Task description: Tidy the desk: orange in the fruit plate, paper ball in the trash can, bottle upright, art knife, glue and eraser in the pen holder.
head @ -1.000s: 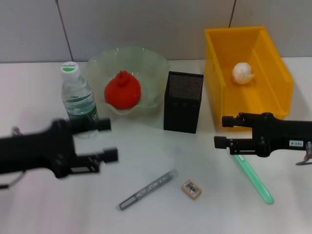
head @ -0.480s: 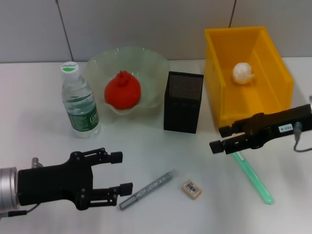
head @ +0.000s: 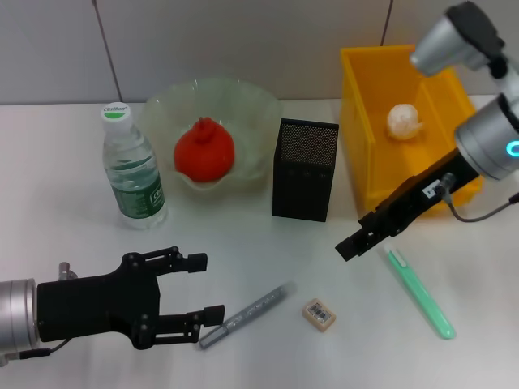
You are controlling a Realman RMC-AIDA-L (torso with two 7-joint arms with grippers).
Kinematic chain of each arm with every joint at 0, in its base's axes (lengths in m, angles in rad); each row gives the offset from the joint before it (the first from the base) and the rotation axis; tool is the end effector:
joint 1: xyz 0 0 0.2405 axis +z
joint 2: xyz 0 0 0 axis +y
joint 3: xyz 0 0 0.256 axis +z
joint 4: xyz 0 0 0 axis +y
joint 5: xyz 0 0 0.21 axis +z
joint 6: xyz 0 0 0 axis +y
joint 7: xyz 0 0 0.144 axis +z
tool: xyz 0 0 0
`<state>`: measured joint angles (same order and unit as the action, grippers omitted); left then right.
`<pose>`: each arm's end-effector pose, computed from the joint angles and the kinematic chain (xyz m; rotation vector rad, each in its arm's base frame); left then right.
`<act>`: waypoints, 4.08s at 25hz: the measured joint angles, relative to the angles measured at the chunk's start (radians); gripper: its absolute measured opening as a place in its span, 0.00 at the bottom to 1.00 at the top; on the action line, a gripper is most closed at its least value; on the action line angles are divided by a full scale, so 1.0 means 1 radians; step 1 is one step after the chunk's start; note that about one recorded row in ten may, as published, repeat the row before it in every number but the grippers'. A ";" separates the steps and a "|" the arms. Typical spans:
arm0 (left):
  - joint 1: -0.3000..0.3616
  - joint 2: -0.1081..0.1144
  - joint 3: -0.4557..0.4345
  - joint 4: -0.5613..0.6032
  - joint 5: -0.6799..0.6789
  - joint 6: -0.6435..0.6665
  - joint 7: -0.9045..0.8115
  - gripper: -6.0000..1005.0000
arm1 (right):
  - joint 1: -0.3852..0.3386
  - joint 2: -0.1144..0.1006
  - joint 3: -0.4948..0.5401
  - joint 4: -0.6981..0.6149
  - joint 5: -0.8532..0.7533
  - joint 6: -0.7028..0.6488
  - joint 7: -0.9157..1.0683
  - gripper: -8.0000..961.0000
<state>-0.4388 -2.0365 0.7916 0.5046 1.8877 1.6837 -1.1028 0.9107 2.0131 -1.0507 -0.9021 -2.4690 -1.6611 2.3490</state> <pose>-0.2809 0.2803 -0.0124 -2.8210 -0.4331 -0.8410 0.1557 0.3933 0.0091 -2.8421 1.0481 -0.3232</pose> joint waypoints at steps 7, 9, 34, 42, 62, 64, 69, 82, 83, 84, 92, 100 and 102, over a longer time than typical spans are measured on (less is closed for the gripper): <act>-0.004 -0.004 0.001 0.000 0.010 -0.023 0.004 0.80 | 0.076 0.035 -0.003 0.008 -0.195 0.002 0.092 0.82; -0.004 -0.005 0.001 0.000 0.010 -0.026 0.005 0.80 | 0.097 0.048 -0.003 0.010 -0.258 0.002 0.113 0.82; -0.013 -0.020 0.003 0.000 0.011 -0.059 0.012 0.80 | 0.141 0.073 -0.223 0.120 -0.367 0.130 0.251 0.82; -0.016 -0.021 0.003 0.000 0.011 -0.060 0.011 0.80 | 0.132 0.076 -0.259 0.168 -0.365 0.190 0.265 0.82; -0.018 -0.021 0.003 0.000 0.011 -0.071 0.008 0.79 | 0.113 0.077 -0.259 0.206 -0.361 0.232 0.258 0.74; -0.019 -0.021 0.003 0.000 0.011 -0.072 0.008 0.79 | 0.111 0.078 -0.259 0.208 -0.361 0.234 0.258 0.68; -0.020 -0.021 0.003 0.000 0.011 -0.072 0.008 0.79 | 0.106 0.078 -0.259 0.216 -0.361 0.242 0.257 0.47; -0.020 -0.021 0.003 0.000 0.011 -0.072 0.006 0.79 | 0.103 0.078 -0.265 0.220 -0.361 0.252 0.256 0.41; -0.020 -0.021 0.003 0.000 0.011 -0.073 0.006 0.79 | 0.103 0.078 -0.268 0.223 -0.361 0.255 0.256 0.41; -0.021 -0.021 0.003 0.000 0.011 -0.074 0.005 0.79 | 0.103 0.078 -0.270 0.224 -0.361 0.257 0.256 0.39; -0.026 -0.021 0.003 0.000 0.011 -0.075 0.004 0.79 | 0.103 0.078 -0.273 0.226 -0.361 0.259 0.256 0.30; -0.034 -0.021 0.003 0.000 0.011 -0.079 0.004 0.79 | 0.103 0.078 -0.310 0.228 -0.361 0.265 0.260 0.27; -0.034 -0.021 0.003 0.000 0.011 -0.079 0.004 0.79 | 0.103 0.077 -0.312 0.228 -0.361 0.266 0.261 0.24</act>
<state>-0.4731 -2.0570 0.7946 0.5047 1.8990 1.6048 -1.0984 1.0140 2.0906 -1.3630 -0.6745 -2.8302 -1.3953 2.6099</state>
